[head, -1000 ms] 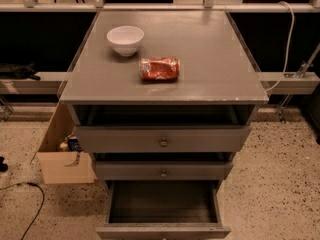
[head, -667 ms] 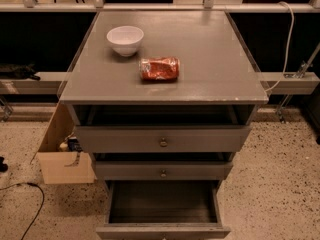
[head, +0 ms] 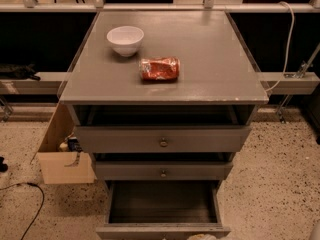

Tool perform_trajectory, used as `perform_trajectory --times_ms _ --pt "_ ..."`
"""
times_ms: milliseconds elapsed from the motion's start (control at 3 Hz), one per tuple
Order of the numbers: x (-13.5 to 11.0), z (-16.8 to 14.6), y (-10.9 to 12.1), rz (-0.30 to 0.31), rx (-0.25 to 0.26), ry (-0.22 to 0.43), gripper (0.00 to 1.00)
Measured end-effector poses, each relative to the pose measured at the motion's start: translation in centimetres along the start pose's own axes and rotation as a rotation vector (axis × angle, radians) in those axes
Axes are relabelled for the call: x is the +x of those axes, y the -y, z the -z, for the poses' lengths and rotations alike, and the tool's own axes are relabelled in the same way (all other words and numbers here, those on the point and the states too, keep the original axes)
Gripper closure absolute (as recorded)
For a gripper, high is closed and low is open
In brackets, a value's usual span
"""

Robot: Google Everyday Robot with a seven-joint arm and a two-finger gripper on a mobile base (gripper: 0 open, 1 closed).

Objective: Close bottom drawer

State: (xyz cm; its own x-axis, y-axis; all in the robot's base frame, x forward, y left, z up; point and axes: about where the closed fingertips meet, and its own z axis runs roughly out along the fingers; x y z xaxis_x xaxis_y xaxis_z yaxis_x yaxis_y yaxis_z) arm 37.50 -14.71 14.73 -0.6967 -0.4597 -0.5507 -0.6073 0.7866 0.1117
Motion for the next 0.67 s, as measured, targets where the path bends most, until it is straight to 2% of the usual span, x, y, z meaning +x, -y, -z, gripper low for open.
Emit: perform_trajectory --times_ms 333,667 --pt "-1.86 -0.27 2.38 0.026 0.045 0.009 1.0" --pt "-1.86 -0.28 2.38 0.026 0.045 0.009 1.0"
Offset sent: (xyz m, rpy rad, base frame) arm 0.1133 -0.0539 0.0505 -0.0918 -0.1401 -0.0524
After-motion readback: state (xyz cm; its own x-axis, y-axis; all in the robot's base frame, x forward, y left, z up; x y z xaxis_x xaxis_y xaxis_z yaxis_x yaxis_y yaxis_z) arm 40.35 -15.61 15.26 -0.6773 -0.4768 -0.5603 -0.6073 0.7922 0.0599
